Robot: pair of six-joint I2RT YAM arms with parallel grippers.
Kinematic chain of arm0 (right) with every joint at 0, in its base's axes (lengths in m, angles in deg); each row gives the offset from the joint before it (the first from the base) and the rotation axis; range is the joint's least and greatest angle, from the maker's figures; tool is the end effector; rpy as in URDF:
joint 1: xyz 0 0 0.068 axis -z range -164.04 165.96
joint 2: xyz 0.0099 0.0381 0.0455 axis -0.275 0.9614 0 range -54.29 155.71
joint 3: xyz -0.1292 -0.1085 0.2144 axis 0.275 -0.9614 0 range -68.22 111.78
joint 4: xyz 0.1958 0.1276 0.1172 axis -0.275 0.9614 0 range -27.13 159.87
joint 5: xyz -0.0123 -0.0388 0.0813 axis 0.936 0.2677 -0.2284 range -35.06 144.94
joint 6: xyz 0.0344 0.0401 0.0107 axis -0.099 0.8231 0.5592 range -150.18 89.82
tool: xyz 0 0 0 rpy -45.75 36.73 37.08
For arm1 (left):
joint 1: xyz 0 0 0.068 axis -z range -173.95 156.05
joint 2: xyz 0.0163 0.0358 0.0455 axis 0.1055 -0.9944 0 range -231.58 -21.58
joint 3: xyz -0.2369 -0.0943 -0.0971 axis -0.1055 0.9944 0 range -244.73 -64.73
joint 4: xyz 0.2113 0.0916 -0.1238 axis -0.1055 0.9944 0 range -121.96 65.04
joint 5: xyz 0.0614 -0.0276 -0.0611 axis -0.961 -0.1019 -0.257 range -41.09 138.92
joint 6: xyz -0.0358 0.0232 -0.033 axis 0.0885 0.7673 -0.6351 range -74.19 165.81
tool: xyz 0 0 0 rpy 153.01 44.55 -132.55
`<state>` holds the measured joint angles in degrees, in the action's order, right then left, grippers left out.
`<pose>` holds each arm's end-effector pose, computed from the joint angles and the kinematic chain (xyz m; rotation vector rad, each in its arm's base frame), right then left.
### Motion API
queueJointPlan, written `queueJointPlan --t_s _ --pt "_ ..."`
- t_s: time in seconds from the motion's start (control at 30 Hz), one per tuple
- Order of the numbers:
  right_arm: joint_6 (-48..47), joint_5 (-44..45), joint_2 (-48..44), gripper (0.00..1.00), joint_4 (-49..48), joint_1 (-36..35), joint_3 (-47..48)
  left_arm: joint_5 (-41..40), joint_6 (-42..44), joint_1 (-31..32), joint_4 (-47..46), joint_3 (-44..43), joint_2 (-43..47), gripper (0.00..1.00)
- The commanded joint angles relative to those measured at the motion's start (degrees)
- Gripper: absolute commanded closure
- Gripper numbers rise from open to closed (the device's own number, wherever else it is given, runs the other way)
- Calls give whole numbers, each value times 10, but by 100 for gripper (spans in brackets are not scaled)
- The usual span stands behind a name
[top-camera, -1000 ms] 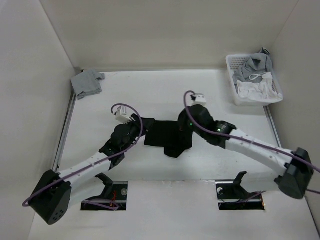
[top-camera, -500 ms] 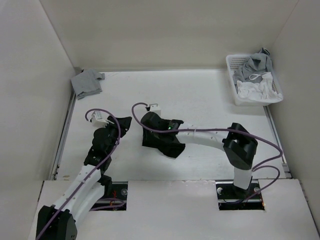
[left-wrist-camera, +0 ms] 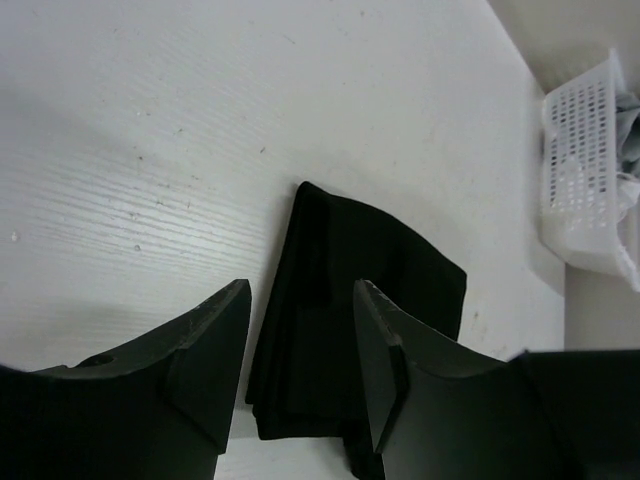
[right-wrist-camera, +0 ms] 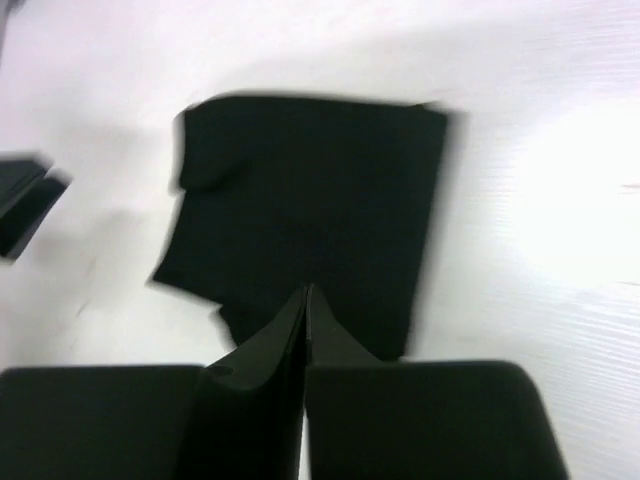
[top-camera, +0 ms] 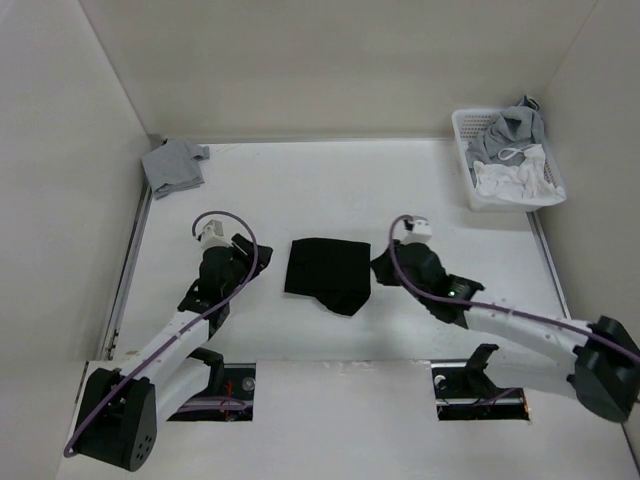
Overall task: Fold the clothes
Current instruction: Fold the tank top
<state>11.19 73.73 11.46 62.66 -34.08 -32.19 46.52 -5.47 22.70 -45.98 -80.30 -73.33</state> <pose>0.1680 0.1826 0.2318 0.0433 2.1186 0.6365 0.1836 -0.0533 0.1833 -0.6320 1.9303 -0.7277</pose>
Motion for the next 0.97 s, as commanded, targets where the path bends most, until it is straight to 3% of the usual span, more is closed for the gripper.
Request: queueJointPlan --t_s 0.0,0.13,0.23,0.3,0.53,0.93 --pt "-17 9 -94 93 -96 75 -85 -2 45 4 -5 -31 -20 55" --pt "-23 -28 -169 72 -152 192 -163 -3 57 4 -4 -30 -43 52" --pt "-10 -56 -182 54 -195 255 -198 -3 58 4 0 -39 -55 51" --pt "7 -65 -179 47 -223 279 -219 -3 59 1 14 -54 -63 50" --pt "5 -69 -143 43 -295 295 -258 -2 59 -5 26 -68 -69 50" --pt "-3 -69 -98 42 -302 289 -240 -3 75 2 17 -66 -70 51"
